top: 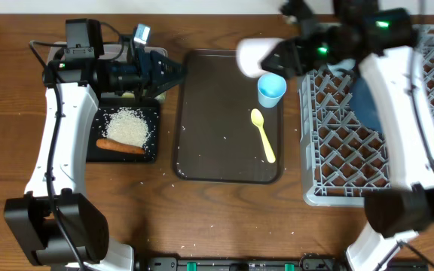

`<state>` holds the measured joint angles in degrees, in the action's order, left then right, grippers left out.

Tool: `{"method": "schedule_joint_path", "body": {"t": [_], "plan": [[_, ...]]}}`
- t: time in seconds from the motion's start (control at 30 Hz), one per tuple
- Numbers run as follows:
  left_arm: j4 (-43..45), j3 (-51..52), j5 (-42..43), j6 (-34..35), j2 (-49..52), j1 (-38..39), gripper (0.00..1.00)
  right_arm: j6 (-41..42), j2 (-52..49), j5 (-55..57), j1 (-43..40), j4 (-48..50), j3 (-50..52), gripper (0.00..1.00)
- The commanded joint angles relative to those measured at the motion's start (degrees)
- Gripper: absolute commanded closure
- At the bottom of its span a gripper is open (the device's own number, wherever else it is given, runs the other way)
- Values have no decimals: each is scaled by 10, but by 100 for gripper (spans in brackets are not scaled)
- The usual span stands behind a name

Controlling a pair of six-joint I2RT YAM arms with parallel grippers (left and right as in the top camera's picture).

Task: Sort waste into correct bins and load items into the dishwasher rack
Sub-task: 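Place the pink cup upside down in the rack with right gripper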

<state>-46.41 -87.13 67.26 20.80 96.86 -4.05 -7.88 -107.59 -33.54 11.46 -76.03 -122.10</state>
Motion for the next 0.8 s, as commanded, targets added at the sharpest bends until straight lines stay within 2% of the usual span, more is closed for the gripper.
{"method": "schedule_joint_path", "body": {"t": [0.0,0.1,0.27,0.53,0.77], "plan": [[-25,-9,-177,-8,-12,0,66,75,52,190,-20,-61,-4,47],[-48,-9,-245,-8,-12,0,65,120,61,271,-34,-133,-4,46],[-67,-9,-308,-8,-12,0,66,169,59,350,-37,-197,6,46],[-87,-5,-375,-8,-12,0,65,182,60,367,-52,-205,66,46],[-115,7,-494,-8,-11,0,65,199,60,362,-51,-186,189,48]]}}
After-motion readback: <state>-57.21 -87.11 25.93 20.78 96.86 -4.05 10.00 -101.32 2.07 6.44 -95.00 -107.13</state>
